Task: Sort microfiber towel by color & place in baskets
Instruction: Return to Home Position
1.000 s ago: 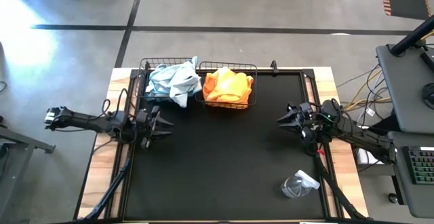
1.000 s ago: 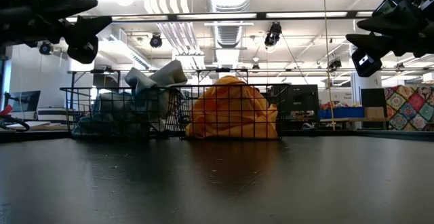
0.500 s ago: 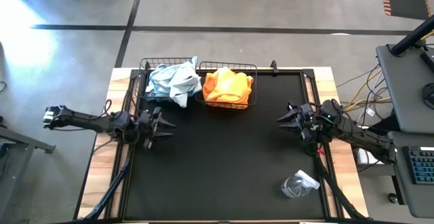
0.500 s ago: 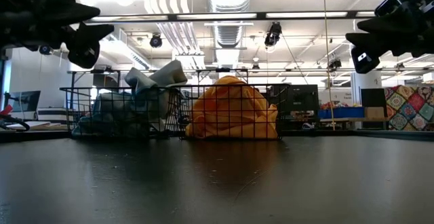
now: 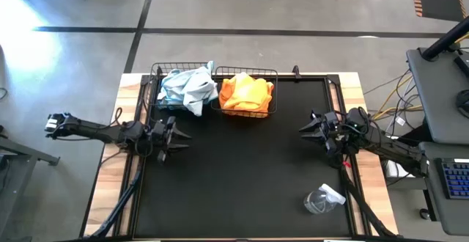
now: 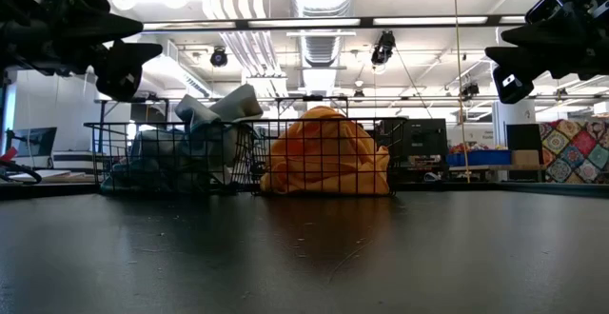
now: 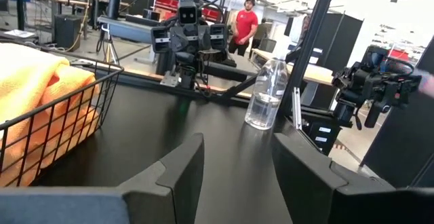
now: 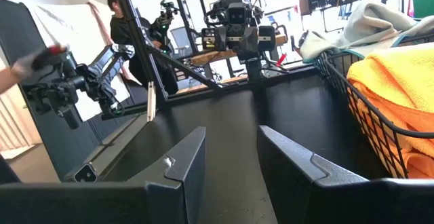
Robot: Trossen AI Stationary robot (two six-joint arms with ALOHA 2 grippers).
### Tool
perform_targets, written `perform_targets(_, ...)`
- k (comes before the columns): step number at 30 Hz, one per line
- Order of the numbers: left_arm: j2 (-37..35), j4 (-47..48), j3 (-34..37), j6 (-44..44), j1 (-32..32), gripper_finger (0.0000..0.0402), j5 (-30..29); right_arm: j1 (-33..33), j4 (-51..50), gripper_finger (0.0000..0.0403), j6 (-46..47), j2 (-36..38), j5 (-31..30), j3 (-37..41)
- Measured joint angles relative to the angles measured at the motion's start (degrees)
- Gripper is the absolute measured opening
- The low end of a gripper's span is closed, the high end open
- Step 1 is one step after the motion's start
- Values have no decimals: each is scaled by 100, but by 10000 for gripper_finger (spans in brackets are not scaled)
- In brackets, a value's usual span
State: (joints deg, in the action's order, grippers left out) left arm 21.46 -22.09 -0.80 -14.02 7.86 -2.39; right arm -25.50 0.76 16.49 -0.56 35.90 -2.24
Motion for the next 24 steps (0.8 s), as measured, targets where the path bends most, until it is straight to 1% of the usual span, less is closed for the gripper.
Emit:
perform_targets(9,79,2,-2,0,0,158,0,0,43,125,0,0,0,-13)
perform_targets(24,-556,0,-2,-2,-1,158,0,0,77,125,0,11,2,-15)
